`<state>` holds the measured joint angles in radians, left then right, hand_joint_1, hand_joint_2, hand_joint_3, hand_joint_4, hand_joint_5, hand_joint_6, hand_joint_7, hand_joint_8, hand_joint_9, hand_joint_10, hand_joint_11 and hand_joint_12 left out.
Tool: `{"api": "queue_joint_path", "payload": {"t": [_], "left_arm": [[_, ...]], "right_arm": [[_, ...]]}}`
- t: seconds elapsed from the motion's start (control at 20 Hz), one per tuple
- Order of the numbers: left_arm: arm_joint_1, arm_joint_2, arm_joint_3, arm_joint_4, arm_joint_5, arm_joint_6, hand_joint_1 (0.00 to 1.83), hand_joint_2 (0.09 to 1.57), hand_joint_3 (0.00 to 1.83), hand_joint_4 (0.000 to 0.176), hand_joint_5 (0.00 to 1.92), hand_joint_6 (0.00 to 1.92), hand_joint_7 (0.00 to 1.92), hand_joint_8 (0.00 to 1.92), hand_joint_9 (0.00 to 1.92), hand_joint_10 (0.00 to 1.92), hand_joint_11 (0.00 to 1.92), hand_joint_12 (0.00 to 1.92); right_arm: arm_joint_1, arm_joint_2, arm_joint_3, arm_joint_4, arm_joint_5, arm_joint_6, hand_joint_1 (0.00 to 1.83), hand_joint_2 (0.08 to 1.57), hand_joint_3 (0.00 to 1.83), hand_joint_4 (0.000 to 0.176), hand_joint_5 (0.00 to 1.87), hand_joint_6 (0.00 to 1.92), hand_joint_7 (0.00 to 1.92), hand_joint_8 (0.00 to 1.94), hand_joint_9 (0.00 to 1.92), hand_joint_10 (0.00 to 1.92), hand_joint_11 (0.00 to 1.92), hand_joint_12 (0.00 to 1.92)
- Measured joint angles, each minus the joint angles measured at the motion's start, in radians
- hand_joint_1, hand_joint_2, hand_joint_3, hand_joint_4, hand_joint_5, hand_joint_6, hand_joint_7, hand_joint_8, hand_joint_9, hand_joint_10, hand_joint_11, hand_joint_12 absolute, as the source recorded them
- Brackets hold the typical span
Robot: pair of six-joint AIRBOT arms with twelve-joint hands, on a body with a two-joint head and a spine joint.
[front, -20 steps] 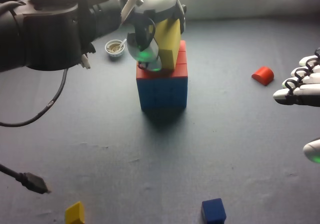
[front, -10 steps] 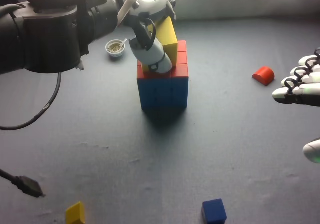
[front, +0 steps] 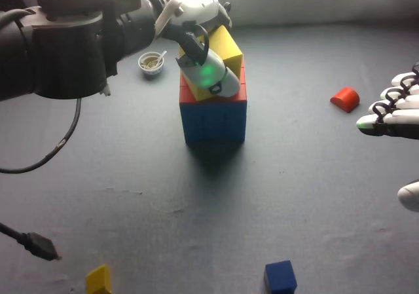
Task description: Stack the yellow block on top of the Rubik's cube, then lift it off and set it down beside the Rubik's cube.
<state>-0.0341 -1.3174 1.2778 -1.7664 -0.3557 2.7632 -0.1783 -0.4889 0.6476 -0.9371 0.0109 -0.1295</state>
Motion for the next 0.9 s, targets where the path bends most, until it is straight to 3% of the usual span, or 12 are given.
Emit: {"api": "queue_joint_path", "payload": {"t": [0.2,0.9], "left_arm": [[0.000,0.000,-0.001,-0.003,0.000,0.000,0.40,1.06,0.00,0.000,0.34,0.00,0.52,0.00,0.56,0.00,0.00,1.05],[0.000,-0.001,-0.007,-0.015,0.003,0.000,0.24,1.01,0.00,0.000,0.33,0.00,0.52,0.00,0.55,0.00,0.01,1.04]], "right_arm": [[0.000,0.000,0.000,0.000,0.000,0.008,0.01,1.25,0.00,0.000,0.13,0.01,0.11,0.01,0.07,0.01,0.00,0.00],[0.014,-0.007,0.000,-0.002,0.025,0.021,0.06,1.24,0.00,0.000,0.14,0.02,0.12,0.01,0.08,0.02,0.01,0.01]]}}
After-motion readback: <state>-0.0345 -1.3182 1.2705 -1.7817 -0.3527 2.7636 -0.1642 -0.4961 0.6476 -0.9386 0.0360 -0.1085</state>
